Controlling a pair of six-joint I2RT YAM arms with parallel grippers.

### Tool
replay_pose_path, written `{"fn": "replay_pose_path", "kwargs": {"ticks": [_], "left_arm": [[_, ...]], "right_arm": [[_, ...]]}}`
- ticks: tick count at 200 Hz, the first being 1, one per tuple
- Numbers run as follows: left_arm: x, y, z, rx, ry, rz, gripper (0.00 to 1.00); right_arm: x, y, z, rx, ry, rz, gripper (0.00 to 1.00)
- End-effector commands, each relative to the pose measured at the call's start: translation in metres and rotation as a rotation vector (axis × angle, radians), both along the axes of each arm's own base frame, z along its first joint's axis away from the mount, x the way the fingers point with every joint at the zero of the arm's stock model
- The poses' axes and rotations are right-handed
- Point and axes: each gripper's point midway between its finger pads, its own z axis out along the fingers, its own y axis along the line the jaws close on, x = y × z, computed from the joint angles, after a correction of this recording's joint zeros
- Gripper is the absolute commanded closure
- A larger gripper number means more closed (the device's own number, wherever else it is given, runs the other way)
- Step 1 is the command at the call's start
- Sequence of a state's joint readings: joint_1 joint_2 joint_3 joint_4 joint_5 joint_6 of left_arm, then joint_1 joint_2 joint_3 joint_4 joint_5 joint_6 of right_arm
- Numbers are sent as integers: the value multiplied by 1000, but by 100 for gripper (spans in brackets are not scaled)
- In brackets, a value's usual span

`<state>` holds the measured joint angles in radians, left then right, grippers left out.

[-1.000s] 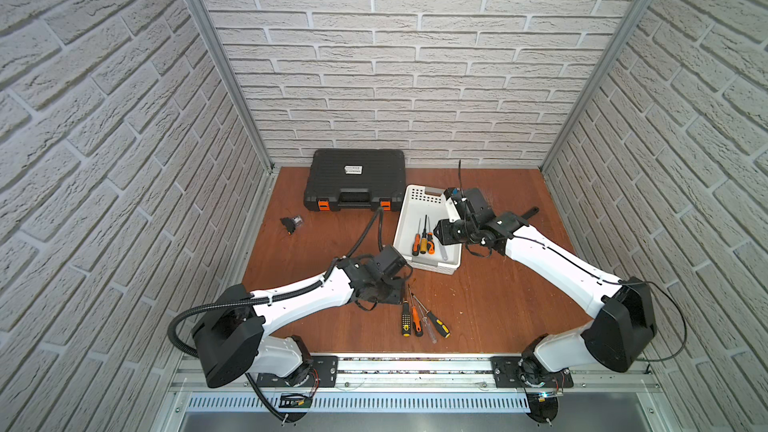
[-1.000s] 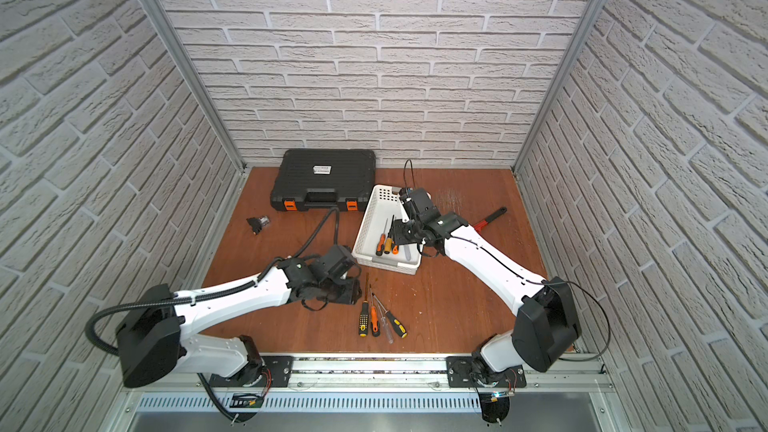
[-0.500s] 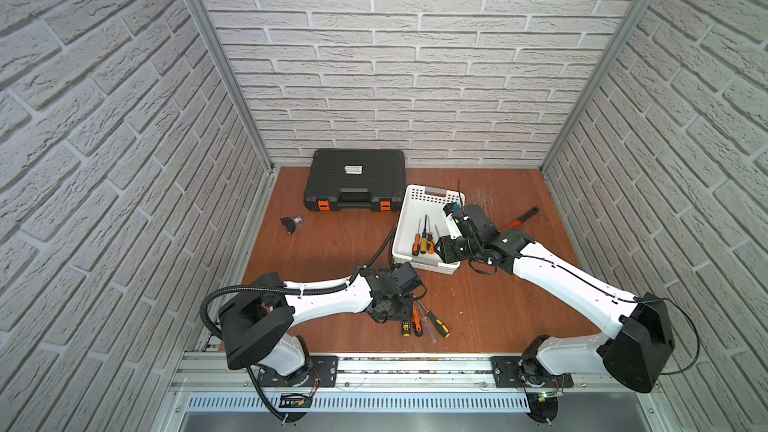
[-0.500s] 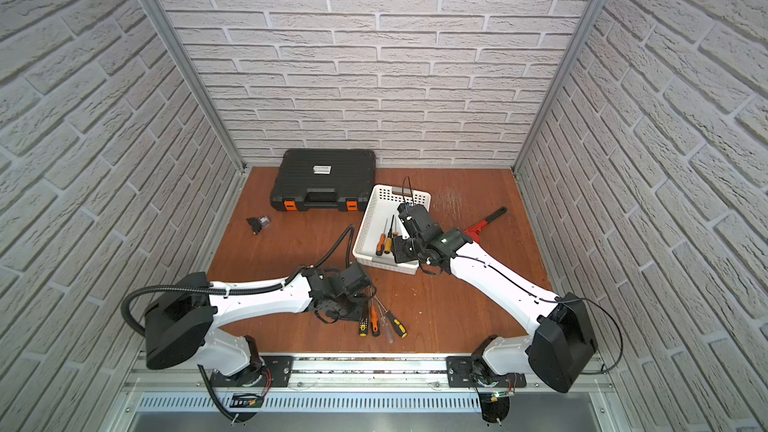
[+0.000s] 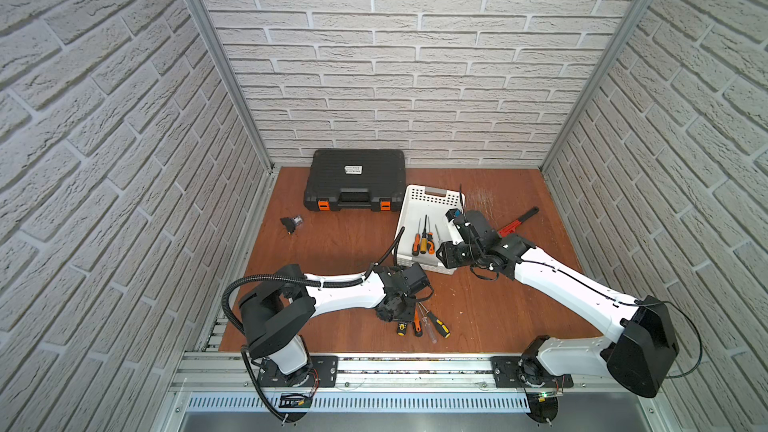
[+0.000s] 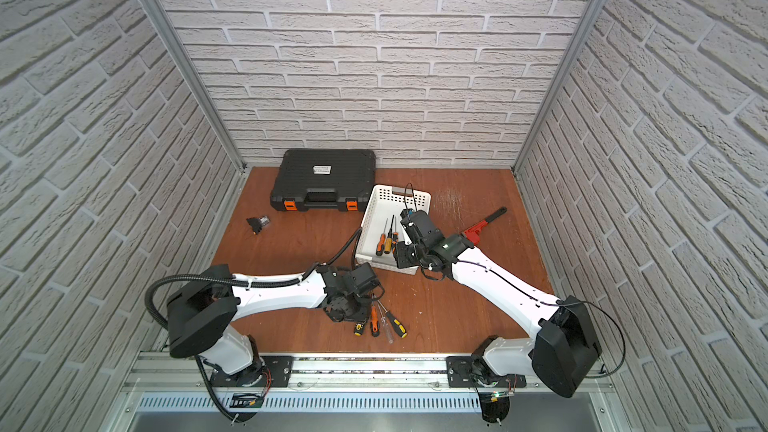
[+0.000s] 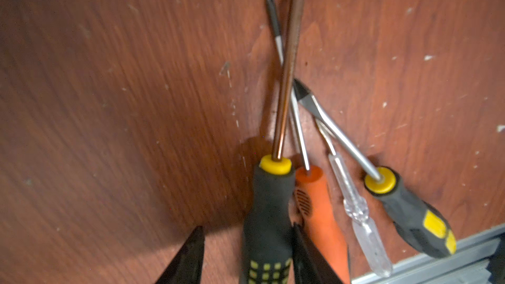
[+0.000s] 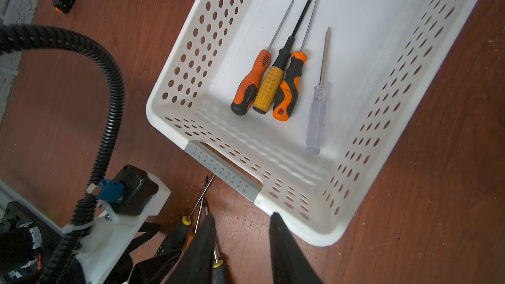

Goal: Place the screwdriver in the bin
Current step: 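Reach the left gripper to the black-yellow screwdriver and grasp its handle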

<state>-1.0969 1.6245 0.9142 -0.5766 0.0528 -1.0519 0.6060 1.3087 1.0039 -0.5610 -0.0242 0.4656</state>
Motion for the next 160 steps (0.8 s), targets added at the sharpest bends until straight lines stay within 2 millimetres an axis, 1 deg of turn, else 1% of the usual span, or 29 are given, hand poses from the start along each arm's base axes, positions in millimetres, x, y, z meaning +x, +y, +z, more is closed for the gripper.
{"fn": "replay_pose_path", "kwargs": {"ticks": [1,16,41,47,67,87,108,136,160], "left_arm": [[-5,16,-4,93,3,5,53],[-7,17,-5,97,4,10,55],[-7,15,-10,101,-1,-2,63],[-7,16,-13,113,-5,-10,66],[-7,21,-17,151,-9,-15,82],[-7,27,-13,153,-27,3,91],[-2,40,0,150,-83,39,94],[6,63,30,146,-177,84,94],[19,85,57,150,-235,105,93]], "right_arm": [[0,4,9,42,-36,-2,65],[1,4,8,46,-35,-4,65],[2,6,6,53,-35,-5,65],[2,7,5,52,-32,-4,65],[3,9,7,50,-30,5,65],[5,8,10,42,-38,10,65],[8,10,11,44,-42,8,65],[12,14,15,61,-50,8,65],[18,8,28,-3,-86,21,65]]}}
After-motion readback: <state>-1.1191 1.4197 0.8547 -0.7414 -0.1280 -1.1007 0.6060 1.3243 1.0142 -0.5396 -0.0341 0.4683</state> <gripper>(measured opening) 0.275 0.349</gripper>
